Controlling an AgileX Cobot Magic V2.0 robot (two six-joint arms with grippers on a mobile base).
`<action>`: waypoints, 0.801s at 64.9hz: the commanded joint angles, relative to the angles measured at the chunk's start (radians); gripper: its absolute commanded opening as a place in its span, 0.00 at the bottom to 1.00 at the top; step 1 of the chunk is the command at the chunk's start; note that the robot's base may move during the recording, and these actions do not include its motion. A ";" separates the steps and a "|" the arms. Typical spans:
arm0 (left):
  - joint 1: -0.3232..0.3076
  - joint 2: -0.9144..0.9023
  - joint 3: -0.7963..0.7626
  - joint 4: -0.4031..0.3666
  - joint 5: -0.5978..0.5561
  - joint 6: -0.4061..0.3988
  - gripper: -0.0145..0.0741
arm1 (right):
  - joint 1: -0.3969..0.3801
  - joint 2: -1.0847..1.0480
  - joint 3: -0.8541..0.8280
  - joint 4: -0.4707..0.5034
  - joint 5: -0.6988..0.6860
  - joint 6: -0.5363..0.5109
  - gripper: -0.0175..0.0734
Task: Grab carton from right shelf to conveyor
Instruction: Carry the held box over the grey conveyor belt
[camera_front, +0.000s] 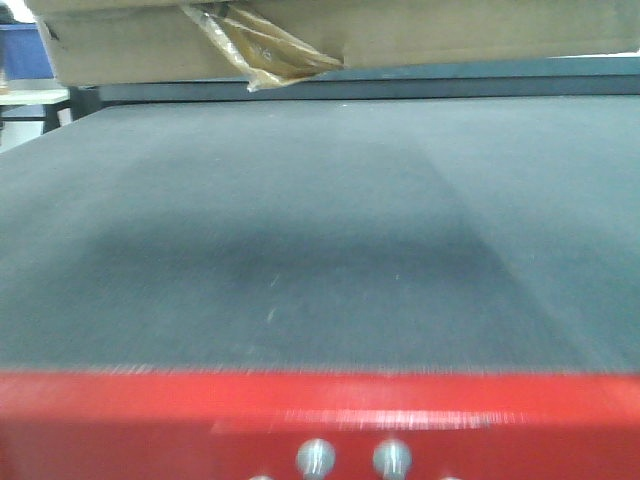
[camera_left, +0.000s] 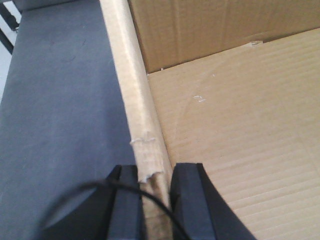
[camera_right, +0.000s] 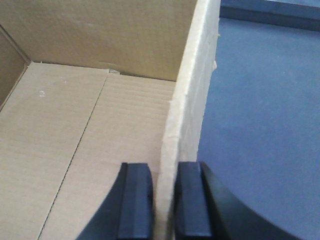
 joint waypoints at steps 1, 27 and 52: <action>-0.011 -0.006 -0.005 0.007 -0.048 0.012 0.14 | 0.011 -0.017 -0.009 0.066 -0.075 -0.016 0.12; -0.011 -0.006 -0.005 0.007 -0.048 0.012 0.14 | 0.011 -0.017 -0.009 0.066 -0.075 -0.016 0.12; -0.011 -0.006 -0.005 0.007 -0.048 0.012 0.14 | 0.011 -0.017 -0.009 0.066 -0.075 -0.016 0.12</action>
